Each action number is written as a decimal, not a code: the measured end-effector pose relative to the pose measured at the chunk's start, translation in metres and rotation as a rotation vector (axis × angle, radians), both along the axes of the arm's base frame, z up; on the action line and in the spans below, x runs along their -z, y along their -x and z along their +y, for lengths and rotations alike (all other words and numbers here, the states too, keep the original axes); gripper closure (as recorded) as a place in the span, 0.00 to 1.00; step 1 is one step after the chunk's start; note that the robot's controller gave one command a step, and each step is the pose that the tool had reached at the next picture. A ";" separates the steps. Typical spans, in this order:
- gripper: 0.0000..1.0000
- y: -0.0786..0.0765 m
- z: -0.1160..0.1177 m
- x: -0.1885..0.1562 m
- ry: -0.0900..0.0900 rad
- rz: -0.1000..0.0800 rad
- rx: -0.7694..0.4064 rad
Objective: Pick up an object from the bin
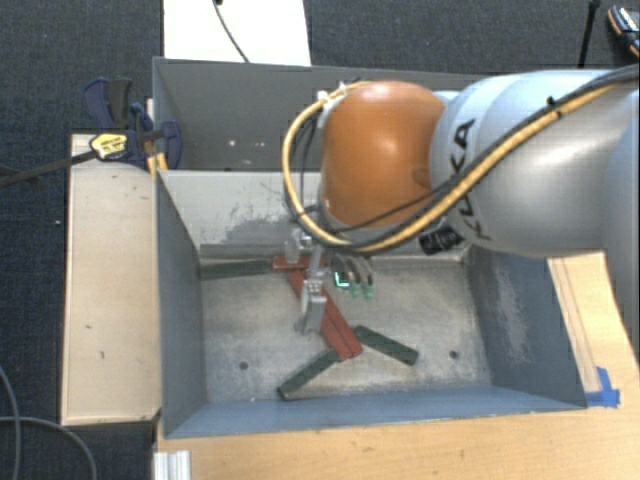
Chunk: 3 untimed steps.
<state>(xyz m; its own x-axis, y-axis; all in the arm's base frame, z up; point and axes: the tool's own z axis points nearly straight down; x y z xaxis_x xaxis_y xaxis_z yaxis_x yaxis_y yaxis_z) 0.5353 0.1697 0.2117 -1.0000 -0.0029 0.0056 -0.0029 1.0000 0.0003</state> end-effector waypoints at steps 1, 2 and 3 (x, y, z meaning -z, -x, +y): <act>0.00 -0.002 -0.001 -0.004 -0.001 -0.008 0.005; 0.00 -0.005 -0.036 0.050 -0.001 -0.011 -0.104; 0.00 0.032 -0.069 0.054 0.000 -0.001 -0.168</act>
Offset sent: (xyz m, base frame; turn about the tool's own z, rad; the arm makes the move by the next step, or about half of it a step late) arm 0.0093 -0.0963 -0.1417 -0.2735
